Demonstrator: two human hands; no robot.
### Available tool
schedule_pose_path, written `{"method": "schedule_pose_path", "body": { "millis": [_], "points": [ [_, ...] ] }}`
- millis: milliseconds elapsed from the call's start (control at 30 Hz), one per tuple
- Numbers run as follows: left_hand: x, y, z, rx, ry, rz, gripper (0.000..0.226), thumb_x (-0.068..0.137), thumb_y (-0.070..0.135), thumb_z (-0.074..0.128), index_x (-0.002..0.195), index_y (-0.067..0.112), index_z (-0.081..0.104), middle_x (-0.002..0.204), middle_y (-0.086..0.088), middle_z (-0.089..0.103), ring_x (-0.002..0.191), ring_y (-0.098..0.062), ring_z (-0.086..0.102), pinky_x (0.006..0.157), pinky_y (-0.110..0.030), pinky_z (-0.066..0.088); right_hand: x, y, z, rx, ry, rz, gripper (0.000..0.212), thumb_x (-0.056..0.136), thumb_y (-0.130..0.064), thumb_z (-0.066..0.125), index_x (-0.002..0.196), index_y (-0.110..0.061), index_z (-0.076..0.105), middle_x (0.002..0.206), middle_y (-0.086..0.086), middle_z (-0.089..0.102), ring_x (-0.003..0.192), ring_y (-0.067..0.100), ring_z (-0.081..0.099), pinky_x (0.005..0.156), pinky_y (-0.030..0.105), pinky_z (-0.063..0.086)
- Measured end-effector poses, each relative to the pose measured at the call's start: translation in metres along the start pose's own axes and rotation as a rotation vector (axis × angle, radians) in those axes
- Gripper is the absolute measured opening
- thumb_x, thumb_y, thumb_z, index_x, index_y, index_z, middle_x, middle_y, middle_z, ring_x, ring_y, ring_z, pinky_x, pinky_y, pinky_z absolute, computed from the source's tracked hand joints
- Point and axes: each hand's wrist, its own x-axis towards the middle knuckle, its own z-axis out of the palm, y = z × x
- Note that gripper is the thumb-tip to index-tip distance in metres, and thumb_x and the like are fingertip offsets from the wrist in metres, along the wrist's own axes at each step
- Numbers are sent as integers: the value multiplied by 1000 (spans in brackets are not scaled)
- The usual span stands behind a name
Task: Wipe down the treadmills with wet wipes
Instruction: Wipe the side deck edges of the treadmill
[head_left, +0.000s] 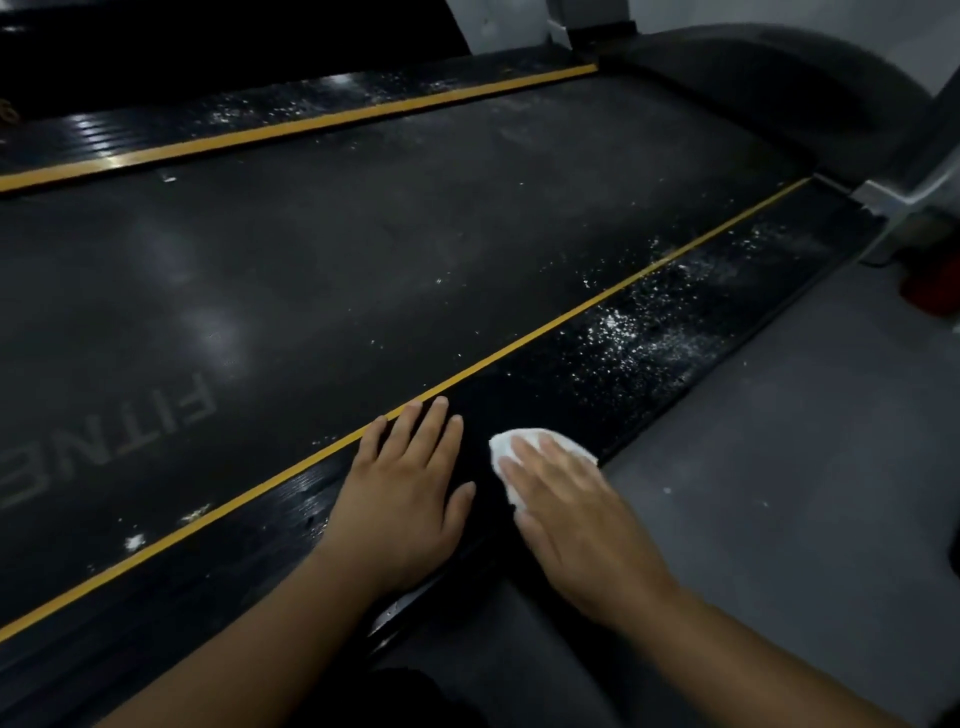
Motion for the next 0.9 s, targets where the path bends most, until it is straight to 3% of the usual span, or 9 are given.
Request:
{"method": "schedule_pose_path", "body": {
  "millis": [67, 167, 267, 367, 500, 600, 700, 767, 900],
  "points": [
    [1, 1, 0, 2, 10, -3, 77, 96, 60, 9, 162, 21, 16, 169, -2, 4, 157, -23, 0, 126, -48, 6, 15, 25, -4, -5, 26, 114, 55, 104, -39, 24, 153, -21, 41, 160, 0, 37, 150, 22, 28, 120, 47, 28],
    [0, 1, -1, 14, 4, -8, 75, 98, 60, 13, 161, 20, 21, 169, -3, 9, 156, -23, 4, 126, -48, 8, 54, 22, -2, 20, 59, 224, 63, 100, -45, 19, 151, -18, 45, 159, 4, 39, 150, 28, 29, 121, 42, 20],
    [-1, 1, -2, 36, -11, 1, 75, 99, 59, 16, 160, 17, 25, 168, -6, 15, 156, -24, 8, 124, -45, 6, 47, -7, 2, 44, 24, 9, 60, 101, -44, 23, 151, -17, 45, 158, 3, 42, 149, 27, 31, 120, 45, 27],
    [1, 7, -11, 57, -68, -44, 85, 89, 63, -2, 162, 21, 4, 167, 0, -10, 156, -19, -10, 124, -38, -9, 28, 12, -2, 40, -5, -155, 54, 100, -39, 32, 148, -19, 47, 154, 1, 46, 146, 23, 38, 119, 39, 28],
    [5, 29, -14, 31, -66, -172, 91, 81, 62, -12, 162, 22, -2, 166, 3, -16, 155, -18, -15, 125, -37, -9, 73, 52, -12, 21, -6, -5, 56, 102, -42, 22, 152, -21, 37, 159, -1, 38, 149, 23, 28, 121, 38, 21],
    [5, 46, -5, -1, 14, -276, 87, 84, 58, -10, 162, 23, 4, 164, 7, -13, 155, -17, -12, 123, -34, -12, 98, 30, -8, 29, -69, 5, 56, 104, -41, 16, 157, -22, 27, 164, -1, 26, 153, 25, 16, 123, 40, 18],
    [6, 48, -3, -33, 57, -313, 81, 89, 57, -6, 162, 24, 8, 163, 10, -10, 153, -11, -12, 120, -30, -15, 66, 16, -7, 17, -75, -198, 58, 100, -39, 22, 151, -18, 40, 156, 3, 41, 148, 25, 33, 119, 42, 31],
    [5, 48, -3, -13, 46, -321, 80, 89, 57, -7, 162, 25, 4, 165, 10, -11, 151, -9, -16, 122, -31, -13, 49, 32, -11, 48, -66, -236, 54, 100, -38, 30, 147, -19, 47, 153, 1, 48, 145, 24, 40, 116, 41, 35],
    [6, 51, -4, 0, 39, -343, 80, 88, 57, -8, 161, 26, 0, 165, 10, -14, 151, -9, -19, 122, -31, -14, 88, 49, -17, 95, -68, -88, 52, 108, -37, 25, 158, -23, 25, 166, -4, 22, 154, 19, 10, 123, 34, 7]
  ]
}}
